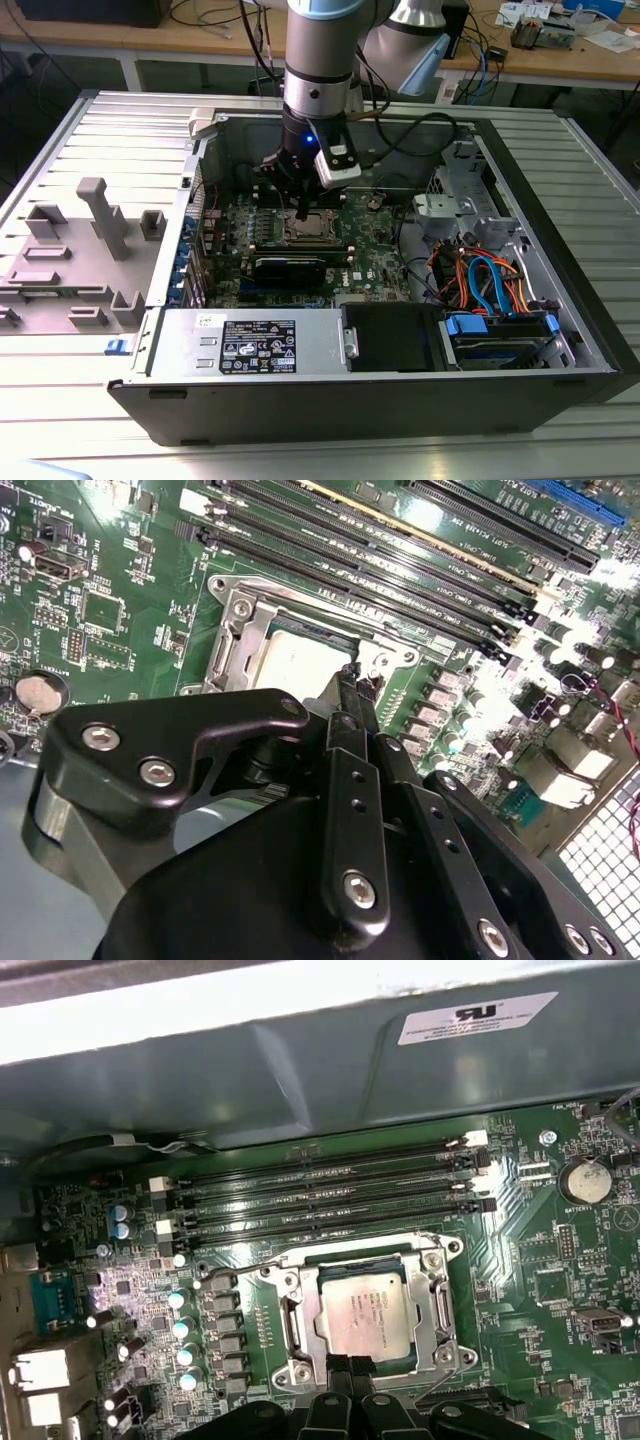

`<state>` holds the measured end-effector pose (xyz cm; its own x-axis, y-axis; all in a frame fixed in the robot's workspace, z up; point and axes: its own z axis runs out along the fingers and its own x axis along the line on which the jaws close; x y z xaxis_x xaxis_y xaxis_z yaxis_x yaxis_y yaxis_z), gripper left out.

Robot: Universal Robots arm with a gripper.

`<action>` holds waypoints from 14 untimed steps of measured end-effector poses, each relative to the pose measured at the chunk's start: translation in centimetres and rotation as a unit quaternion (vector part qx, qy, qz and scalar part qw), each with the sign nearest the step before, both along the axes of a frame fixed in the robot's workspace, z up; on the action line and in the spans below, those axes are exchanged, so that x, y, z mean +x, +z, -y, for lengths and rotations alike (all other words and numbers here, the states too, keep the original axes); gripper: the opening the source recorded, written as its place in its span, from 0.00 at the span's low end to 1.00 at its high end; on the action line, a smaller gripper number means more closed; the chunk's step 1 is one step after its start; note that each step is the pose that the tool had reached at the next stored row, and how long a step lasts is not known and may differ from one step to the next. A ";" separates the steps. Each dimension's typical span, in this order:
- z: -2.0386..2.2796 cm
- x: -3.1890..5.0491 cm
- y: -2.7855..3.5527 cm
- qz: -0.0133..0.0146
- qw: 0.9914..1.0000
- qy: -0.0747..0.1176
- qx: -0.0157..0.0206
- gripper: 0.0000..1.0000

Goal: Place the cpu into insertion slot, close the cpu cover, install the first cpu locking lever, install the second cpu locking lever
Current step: 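Install the first cpu locking lever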

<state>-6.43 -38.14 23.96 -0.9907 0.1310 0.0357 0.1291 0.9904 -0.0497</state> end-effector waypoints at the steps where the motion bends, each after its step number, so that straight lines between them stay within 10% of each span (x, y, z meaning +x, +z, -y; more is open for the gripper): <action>1: 0.00 0.00 0.00 0.000 1.000 0.001 0.000 0.11; 4: -0.01 0.00 -0.01 0.000 1.000 0.010 0.001 0.11; 7: 0.00 0.00 0.00 0.000 1.000 0.014 0.026 0.11; 14: 0.00 -0.01 -0.03 0.000 0.998 0.052 0.026 0.11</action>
